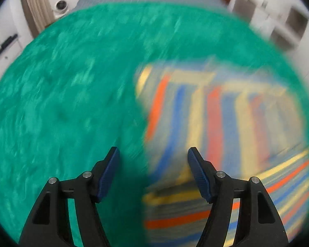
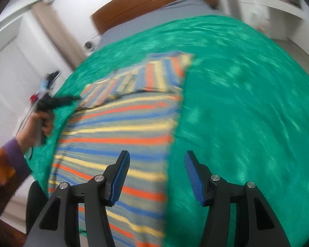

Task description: Fold small clothes

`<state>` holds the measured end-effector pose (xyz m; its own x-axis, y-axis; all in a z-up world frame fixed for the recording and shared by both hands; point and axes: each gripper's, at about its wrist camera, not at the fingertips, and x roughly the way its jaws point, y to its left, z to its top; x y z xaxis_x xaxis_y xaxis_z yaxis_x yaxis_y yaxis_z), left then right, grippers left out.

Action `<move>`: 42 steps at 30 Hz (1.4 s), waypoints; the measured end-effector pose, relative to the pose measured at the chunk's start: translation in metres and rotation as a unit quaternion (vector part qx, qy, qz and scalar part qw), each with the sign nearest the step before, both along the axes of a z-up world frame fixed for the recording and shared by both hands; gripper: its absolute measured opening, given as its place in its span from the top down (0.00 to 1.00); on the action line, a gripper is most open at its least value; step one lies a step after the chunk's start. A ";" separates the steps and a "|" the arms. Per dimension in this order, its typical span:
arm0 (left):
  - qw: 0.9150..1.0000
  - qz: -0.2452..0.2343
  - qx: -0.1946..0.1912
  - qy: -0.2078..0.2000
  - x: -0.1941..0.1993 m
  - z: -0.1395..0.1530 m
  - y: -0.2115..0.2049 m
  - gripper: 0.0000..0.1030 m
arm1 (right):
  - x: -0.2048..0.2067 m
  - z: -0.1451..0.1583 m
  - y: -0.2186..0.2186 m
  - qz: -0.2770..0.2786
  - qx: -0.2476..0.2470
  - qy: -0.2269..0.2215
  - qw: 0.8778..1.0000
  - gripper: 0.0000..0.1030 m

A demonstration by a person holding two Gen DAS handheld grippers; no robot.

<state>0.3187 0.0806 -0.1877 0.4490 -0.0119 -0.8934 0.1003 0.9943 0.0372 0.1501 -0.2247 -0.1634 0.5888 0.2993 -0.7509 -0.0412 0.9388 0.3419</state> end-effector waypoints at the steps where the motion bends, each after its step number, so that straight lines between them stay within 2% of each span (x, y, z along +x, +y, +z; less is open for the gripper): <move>1: 1.000 0.007 -0.005 0.002 -0.005 -0.008 0.007 0.32 | 0.012 0.005 0.009 0.014 0.007 0.003 1.000 0.46; 2: 0.999 0.017 -0.029 -0.018 -0.013 -0.006 0.015 0.30 | 0.025 0.009 0.017 0.028 0.018 0.009 0.999 0.46; 4: 0.998 0.035 -0.047 -0.022 -0.025 -0.002 0.020 0.27 | 0.056 0.013 0.032 0.053 0.051 0.034 0.997 0.46; 6: 0.997 0.034 -0.057 -0.030 -0.041 0.007 0.023 0.25 | 0.096 0.005 0.044 0.065 0.112 0.073 0.989 0.46; 7: 0.998 0.032 -0.049 -0.034 -0.049 0.011 0.024 0.23 | 0.111 -0.002 0.047 0.056 0.141 0.088 0.984 0.46; 9: 0.999 0.020 -0.005 -0.046 -0.066 0.015 0.024 0.20 | 0.137 -0.014 0.055 0.043 0.177 0.110 0.977 0.46; 11: 0.997 0.014 0.039 -0.060 -0.084 0.022 0.020 0.14 | 0.152 -0.014 0.074 0.047 0.144 0.104 0.983 0.47; 14: 0.994 0.012 0.077 -0.078 -0.097 0.029 0.028 0.10 | 0.143 0.001 0.100 0.079 0.075 0.061 0.992 0.46; 17: 0.992 0.018 0.092 -0.090 -0.115 0.041 0.028 0.09 | 0.120 0.007 0.115 0.093 -0.002 0.031 0.995 0.46; 21: 0.991 0.030 0.089 -0.098 -0.126 0.050 0.027 0.09 | 0.092 0.005 0.111 0.093 -0.075 0.013 0.993 0.46; 34: 0.987 0.029 0.090 -0.133 -0.166 0.086 0.015 0.09 | 0.023 0.019 0.092 0.065 -0.156 -0.026 0.985 0.46; 37: 0.985 0.029 0.092 -0.142 -0.175 0.093 0.012 0.09 | 0.007 0.023 0.089 0.056 -0.177 -0.039 0.982 0.45; 40: 0.984 0.027 0.091 -0.149 -0.186 0.099 0.009 0.09 | -0.008 0.025 0.085 0.044 -0.181 -0.046 0.981 0.38; 42: 0.984 0.026 0.089 -0.152 -0.193 0.102 0.007 0.09 | -0.016 0.024 0.083 0.036 -0.181 -0.047 0.982 0.37</move>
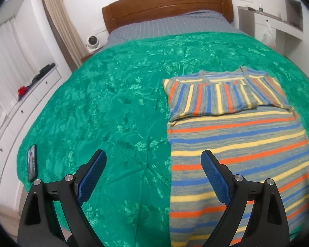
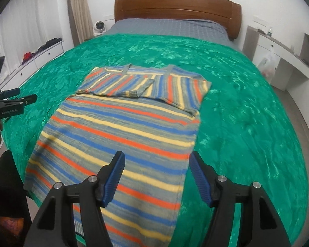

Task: Fold small clothes
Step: 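Move both grippers to the sweater hem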

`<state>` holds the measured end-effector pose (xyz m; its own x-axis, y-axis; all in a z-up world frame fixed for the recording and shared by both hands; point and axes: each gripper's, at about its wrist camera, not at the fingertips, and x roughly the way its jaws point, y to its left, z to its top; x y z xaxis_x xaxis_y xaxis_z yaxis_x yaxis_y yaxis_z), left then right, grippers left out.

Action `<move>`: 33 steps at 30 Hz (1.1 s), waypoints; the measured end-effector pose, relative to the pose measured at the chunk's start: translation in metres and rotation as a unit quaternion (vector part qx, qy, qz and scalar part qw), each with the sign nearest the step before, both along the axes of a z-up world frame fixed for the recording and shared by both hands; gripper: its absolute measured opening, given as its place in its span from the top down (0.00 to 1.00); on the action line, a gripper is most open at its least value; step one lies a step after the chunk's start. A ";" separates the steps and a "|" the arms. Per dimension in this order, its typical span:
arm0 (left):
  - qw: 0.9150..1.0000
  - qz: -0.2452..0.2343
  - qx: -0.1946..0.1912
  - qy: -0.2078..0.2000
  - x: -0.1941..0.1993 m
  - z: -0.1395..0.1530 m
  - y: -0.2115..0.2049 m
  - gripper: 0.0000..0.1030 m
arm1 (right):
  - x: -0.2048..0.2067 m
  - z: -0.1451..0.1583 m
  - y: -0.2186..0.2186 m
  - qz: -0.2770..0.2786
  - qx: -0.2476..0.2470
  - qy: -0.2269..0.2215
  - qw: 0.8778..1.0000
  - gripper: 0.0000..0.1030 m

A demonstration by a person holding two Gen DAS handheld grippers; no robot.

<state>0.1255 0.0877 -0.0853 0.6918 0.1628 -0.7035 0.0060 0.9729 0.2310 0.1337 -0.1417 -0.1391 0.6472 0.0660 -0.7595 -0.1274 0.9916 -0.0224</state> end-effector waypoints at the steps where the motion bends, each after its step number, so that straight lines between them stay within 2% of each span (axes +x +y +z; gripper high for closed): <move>1: 1.000 -0.002 -0.001 -0.001 -0.004 0.001 -0.001 0.08 | -0.004 -0.001 0.000 -0.003 -0.002 0.001 1.000 0.37; 8: 1.000 -0.004 -0.005 -0.002 -0.021 0.003 -0.004 0.08 | -0.028 -0.008 0.004 -0.014 -0.024 -0.001 1.000 0.37; 14: 1.000 -0.007 -0.006 0.004 -0.033 -0.003 -0.006 0.08 | -0.044 -0.019 0.001 -0.029 -0.013 0.011 0.999 0.34; 19: 1.000 -0.004 -0.009 0.027 -0.044 -0.022 0.001 0.06 | -0.055 -0.028 -0.004 -0.040 -0.008 0.021 0.999 0.34; 24: 0.995 0.012 -0.036 0.097 -0.070 -0.069 0.035 0.06 | -0.080 -0.039 -0.018 -0.045 0.000 0.048 0.998 0.34; 27: 0.987 0.014 -0.065 0.149 -0.090 -0.097 0.056 0.07 | -0.097 -0.051 -0.029 -0.049 0.019 0.082 0.995 0.34; 30: 0.978 -0.001 -0.110 0.176 -0.102 -0.107 0.061 0.16 | -0.114 -0.066 -0.039 -0.055 0.055 0.118 0.990 0.34; 33: 0.972 -0.029 -0.151 0.179 -0.102 -0.103 0.055 0.22 | -0.118 -0.075 -0.043 -0.056 0.079 0.137 0.986 0.34</move>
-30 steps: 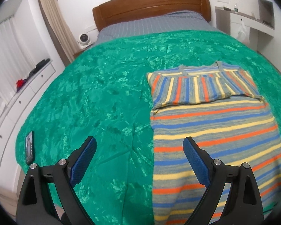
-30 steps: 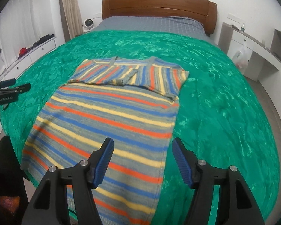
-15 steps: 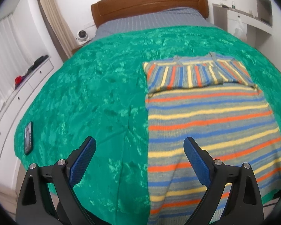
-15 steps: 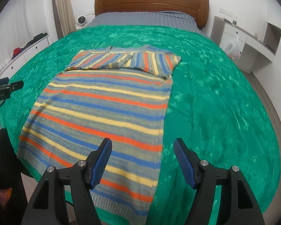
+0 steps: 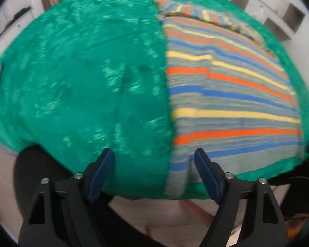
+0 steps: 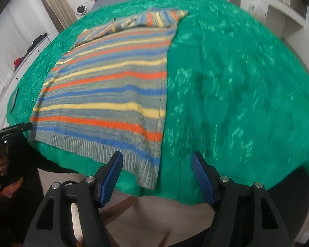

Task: Fold small clothes
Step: 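Move both grippers to the sweater hem, then grasp the hem with both grippers and fold it up toward the collar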

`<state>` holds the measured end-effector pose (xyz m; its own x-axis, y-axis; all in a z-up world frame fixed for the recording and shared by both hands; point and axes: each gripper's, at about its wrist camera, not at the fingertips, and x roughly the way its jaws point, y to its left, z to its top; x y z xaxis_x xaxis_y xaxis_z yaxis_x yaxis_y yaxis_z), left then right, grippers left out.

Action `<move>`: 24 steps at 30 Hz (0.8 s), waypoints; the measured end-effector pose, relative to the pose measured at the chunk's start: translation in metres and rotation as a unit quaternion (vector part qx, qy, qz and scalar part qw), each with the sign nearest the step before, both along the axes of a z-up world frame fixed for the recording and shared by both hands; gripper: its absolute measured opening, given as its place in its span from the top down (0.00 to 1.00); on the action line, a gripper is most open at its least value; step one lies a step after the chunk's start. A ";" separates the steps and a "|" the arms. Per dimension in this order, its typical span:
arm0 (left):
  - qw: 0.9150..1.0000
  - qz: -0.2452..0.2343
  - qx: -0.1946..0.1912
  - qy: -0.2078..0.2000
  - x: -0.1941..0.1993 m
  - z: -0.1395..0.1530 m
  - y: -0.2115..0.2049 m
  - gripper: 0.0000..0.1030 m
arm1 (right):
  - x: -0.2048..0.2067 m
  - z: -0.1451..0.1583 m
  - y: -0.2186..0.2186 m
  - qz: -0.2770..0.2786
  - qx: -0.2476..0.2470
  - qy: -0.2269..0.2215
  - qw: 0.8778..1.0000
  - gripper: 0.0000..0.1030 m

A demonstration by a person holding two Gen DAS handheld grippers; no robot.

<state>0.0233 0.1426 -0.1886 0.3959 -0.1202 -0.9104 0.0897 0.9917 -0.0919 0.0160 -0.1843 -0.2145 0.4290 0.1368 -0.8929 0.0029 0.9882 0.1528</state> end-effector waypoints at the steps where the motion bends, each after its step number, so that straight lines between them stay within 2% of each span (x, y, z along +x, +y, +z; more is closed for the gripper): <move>1: 1.000 -0.010 -0.008 0.002 0.002 -0.001 -0.005 0.26 | 0.002 -0.001 -0.001 -0.002 0.009 0.002 1.000 0.34; 3: 0.999 -0.025 -0.012 0.017 0.004 -0.008 -0.012 0.39 | 0.009 -0.006 -0.004 0.000 0.041 0.009 0.999 0.34; 4: 0.999 -0.033 -0.013 0.030 0.006 -0.014 -0.015 0.50 | 0.012 -0.009 -0.004 0.001 0.049 0.016 0.999 0.35; 5: 0.998 -0.039 -0.013 0.042 0.007 -0.019 -0.019 0.57 | 0.015 -0.013 -0.003 0.005 0.060 0.023 0.998 0.38; 7: 0.998 -0.045 -0.012 0.050 0.007 -0.023 -0.024 0.62 | 0.021 -0.022 0.002 0.025 0.083 0.041 0.995 0.42; 9: 0.996 -0.055 -0.024 0.059 0.009 -0.025 -0.030 0.95 | 0.026 -0.032 0.007 0.039 0.090 0.063 0.993 0.62; 10: 0.996 -0.055 -0.032 0.063 0.010 -0.026 -0.029 0.96 | 0.027 -0.032 0.007 0.041 0.087 0.059 0.994 0.90; 11: 0.996 -0.050 -0.035 0.062 0.010 -0.024 -0.028 0.97 | 0.028 -0.029 0.005 0.039 0.087 0.056 0.994 0.93; 13: 0.996 -0.046 -0.044 0.058 0.009 -0.019 -0.024 0.97 | 0.025 -0.020 0.003 0.040 0.087 0.048 0.994 0.93; 16: 0.995 -0.042 -0.069 0.052 0.000 -0.008 -0.009 0.97 | 0.016 -0.002 0.006 0.056 0.058 0.033 0.996 0.94; 24: 0.995 -0.064 -0.064 0.044 -0.016 0.004 -0.002 0.98 | 0.007 0.009 0.020 0.088 0.029 0.038 0.995 0.94</move>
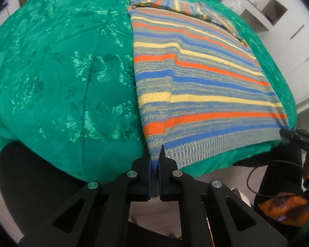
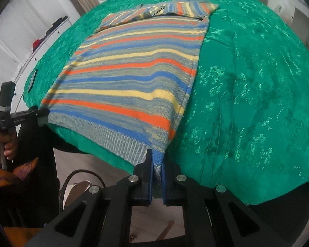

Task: Fold small clothes
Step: 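Grasp the hem with both grippers and fold it up toward the collar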

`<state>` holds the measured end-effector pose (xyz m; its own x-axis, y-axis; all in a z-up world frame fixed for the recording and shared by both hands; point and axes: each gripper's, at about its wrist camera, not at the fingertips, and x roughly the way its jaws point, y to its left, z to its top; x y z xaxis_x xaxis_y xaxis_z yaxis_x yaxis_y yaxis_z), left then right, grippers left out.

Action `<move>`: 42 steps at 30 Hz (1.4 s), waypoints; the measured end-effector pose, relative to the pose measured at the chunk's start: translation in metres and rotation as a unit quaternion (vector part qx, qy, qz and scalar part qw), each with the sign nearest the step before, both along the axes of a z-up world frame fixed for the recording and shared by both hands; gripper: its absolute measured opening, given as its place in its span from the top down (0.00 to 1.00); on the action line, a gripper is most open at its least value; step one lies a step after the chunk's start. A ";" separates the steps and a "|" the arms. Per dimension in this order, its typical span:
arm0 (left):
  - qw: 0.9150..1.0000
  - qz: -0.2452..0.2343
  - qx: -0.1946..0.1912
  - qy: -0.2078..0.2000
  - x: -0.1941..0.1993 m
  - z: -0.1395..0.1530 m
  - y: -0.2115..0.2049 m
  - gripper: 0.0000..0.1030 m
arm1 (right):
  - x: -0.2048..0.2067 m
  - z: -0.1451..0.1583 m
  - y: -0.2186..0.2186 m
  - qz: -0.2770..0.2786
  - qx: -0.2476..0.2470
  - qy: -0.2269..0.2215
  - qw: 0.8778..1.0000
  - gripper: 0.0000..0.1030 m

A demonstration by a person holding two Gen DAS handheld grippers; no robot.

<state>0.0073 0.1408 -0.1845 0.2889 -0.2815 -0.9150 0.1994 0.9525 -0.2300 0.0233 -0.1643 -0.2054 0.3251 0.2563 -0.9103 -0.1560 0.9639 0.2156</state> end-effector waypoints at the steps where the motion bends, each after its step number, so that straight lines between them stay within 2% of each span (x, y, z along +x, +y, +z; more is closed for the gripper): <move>1: 1.000 -0.001 0.000 0.002 0.001 -0.001 0.000 0.98 | -0.001 0.000 -0.001 0.001 0.000 0.000 1.000 0.94; 9: 1.000 -0.007 -0.002 0.015 -0.003 -0.005 0.003 0.98 | -0.013 0.004 -0.007 0.003 -0.001 0.002 1.000 0.94; 14: 1.000 -0.005 -0.008 0.030 -0.006 -0.008 0.008 0.98 | -0.025 0.002 -0.014 -0.018 0.017 0.012 1.000 0.94; 17: 0.999 0.006 -0.028 0.031 0.000 0.001 0.012 0.98 | -0.023 0.008 -0.017 -0.033 0.032 0.006 0.999 0.94; 21: 0.997 0.028 -0.074 0.010 0.029 0.032 0.023 0.98 | 0.001 0.034 -0.028 -0.044 0.055 -0.028 0.997 0.94; 25: 0.991 0.060 -0.118 -0.022 0.093 0.059 0.031 0.98 | 0.058 0.060 -0.037 -0.046 0.068 -0.064 0.995 0.94; 28: 0.989 0.072 -0.119 -0.050 0.149 0.072 0.025 0.98 | 0.111 0.075 -0.040 -0.046 0.061 -0.096 0.992 0.94; 31: 0.989 0.079 -0.109 -0.060 0.206 0.076 0.014 0.98 | 0.170 0.082 -0.040 -0.047 0.049 -0.114 0.991 0.94; 37: 0.990 0.098 -0.090 -0.049 0.319 0.059 -0.005 0.98 | 0.291 0.064 -0.056 -0.077 0.061 -0.092 0.991 0.94; 40: 0.991 0.103 -0.081 -0.027 0.360 0.039 -0.013 0.98 | 0.334 0.047 -0.061 -0.079 0.055 -0.069 0.993 0.94; 42: 0.991 0.107 -0.074 -0.019 0.373 0.030 -0.017 0.98 | 0.361 0.031 -0.066 -0.082 0.053 -0.051 0.994 0.94</move>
